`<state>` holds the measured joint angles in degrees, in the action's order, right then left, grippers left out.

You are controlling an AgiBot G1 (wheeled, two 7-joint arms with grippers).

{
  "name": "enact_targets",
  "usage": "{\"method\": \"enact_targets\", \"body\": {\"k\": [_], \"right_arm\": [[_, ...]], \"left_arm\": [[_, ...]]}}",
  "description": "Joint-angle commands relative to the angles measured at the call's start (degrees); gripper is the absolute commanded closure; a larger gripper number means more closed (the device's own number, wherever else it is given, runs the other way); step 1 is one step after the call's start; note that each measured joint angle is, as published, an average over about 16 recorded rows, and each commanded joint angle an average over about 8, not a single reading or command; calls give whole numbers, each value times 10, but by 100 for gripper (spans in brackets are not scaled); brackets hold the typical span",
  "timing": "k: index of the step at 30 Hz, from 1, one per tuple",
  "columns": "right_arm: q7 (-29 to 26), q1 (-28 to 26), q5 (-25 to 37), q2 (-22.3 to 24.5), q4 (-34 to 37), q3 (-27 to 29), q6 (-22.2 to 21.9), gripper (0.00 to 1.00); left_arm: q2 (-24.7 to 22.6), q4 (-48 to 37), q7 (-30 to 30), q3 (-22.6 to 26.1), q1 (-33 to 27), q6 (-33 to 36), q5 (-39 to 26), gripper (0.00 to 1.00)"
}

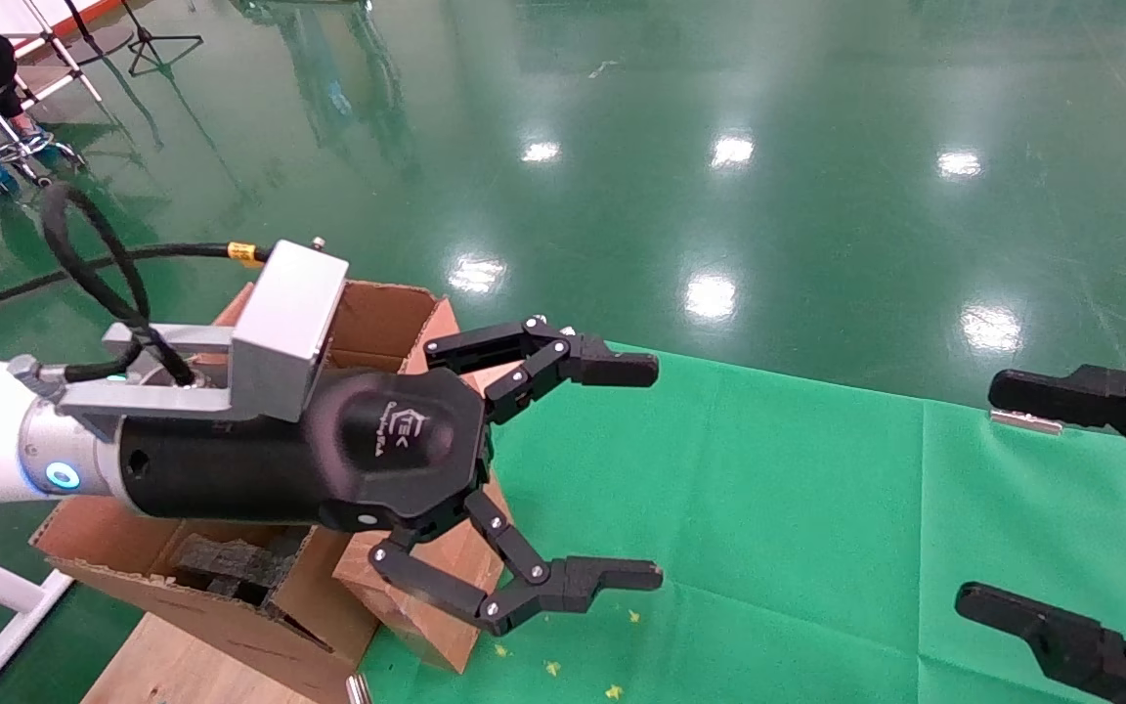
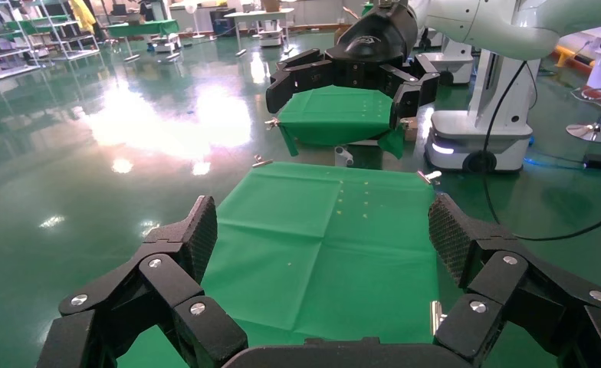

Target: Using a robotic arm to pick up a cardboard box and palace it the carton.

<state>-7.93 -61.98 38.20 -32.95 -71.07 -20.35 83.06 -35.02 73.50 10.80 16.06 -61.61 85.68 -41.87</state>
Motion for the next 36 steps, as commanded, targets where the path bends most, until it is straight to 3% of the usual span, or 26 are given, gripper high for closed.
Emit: {"method": "enact_targets", "body": {"k": [1, 13, 21, 30, 36], "right_arm": [[0, 0, 0, 0, 0, 0, 0, 0], [0, 0, 0, 0, 0, 0, 0, 2], [0, 0, 0, 0, 0, 0, 0, 97], [0, 0, 0, 0, 0, 0, 0, 100], [0, 0, 0, 0, 0, 0, 0, 100]], "left_arm": [[0, 0, 0, 0, 0, 0, 0, 0], [0, 0, 0, 0, 0, 0, 0, 0], [0, 0, 0, 0, 0, 0, 0, 0], [6, 0, 9, 4, -4, -6, -12, 0], [33, 16, 70, 29, -33, -28, -80, 0]]}}
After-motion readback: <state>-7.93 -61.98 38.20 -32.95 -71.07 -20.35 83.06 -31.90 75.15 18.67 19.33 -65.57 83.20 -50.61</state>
